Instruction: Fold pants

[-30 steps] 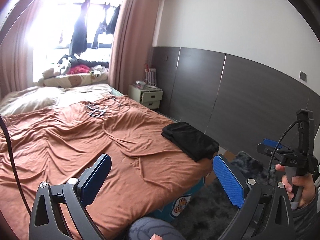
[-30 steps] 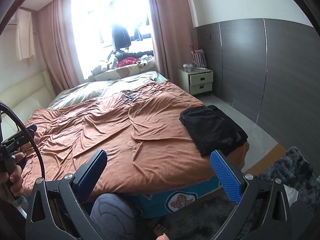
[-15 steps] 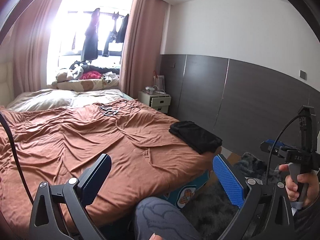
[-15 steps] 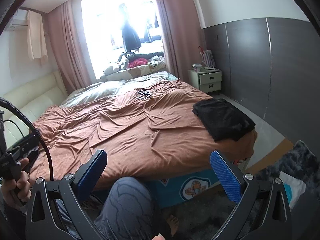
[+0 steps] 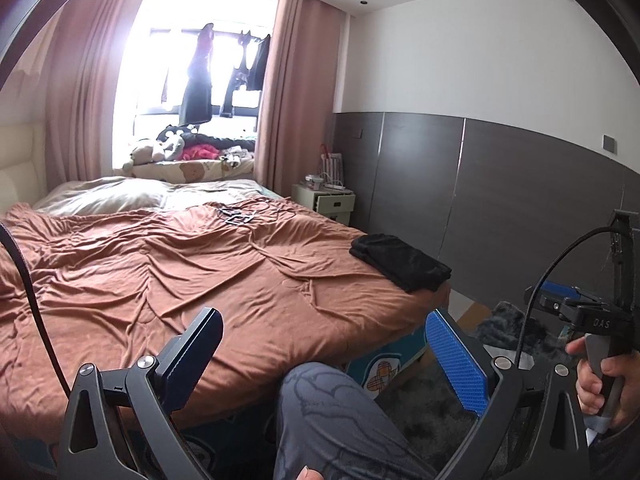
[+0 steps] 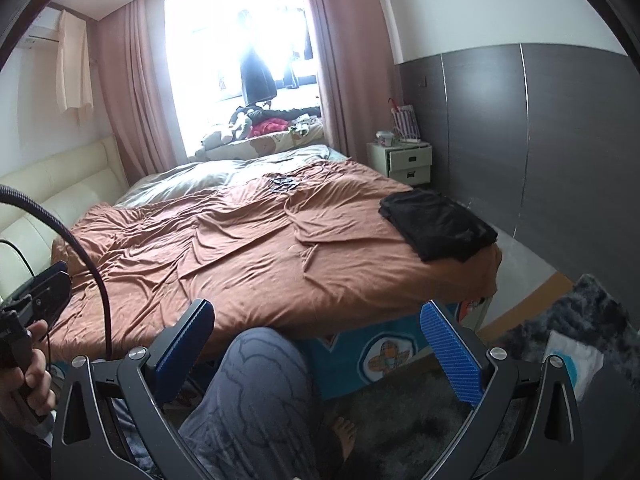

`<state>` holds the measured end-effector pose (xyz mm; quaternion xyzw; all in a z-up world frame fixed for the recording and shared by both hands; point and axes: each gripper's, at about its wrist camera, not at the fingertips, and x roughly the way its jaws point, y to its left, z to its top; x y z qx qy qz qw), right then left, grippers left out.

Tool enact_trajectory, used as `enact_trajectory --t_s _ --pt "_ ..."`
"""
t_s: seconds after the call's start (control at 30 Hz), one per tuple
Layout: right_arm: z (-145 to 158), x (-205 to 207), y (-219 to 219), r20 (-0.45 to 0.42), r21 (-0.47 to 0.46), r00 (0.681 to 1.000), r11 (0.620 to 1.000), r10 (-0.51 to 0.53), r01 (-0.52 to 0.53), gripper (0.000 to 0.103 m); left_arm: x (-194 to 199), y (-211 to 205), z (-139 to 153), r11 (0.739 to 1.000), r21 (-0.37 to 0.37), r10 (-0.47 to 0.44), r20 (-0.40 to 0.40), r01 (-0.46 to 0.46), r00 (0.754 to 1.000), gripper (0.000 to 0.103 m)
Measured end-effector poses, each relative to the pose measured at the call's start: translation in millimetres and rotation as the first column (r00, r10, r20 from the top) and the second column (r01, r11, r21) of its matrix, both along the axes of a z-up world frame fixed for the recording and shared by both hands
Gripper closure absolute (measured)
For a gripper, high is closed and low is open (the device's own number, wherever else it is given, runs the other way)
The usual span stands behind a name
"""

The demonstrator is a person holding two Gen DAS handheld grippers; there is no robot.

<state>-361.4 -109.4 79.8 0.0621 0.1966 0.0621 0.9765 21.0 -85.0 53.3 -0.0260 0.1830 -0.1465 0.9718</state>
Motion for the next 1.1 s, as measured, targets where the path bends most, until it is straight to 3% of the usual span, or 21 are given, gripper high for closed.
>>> enact_trajectory --t_s 0.27,0.63,1.1 --pt "-16.3 -5.0 18.2 -0.002 -0.029 0.999 0.999 -0.034 0.033 0.000 -18.1 -2.4 -20.2 1.000 0.007 0.028 0.001 -0.028 1.000 0.001" --pt "-23.8 -3.8 28.6 0.000 -0.024 0.999 0.999 -0.036 0.036 0.000 -29.4 -6.7 -27.9 0.999 0.029 0.036 0.016 -0.036 0.999 0.000" --pt "-32.3 -8.2 32.6 -0.001 -0.035 0.999 0.999 -0.041 0.041 0.000 -26.3 -1.4 -33.0 0.999 0.002 0.051 -0.007 -0.051 0.999 0.000"
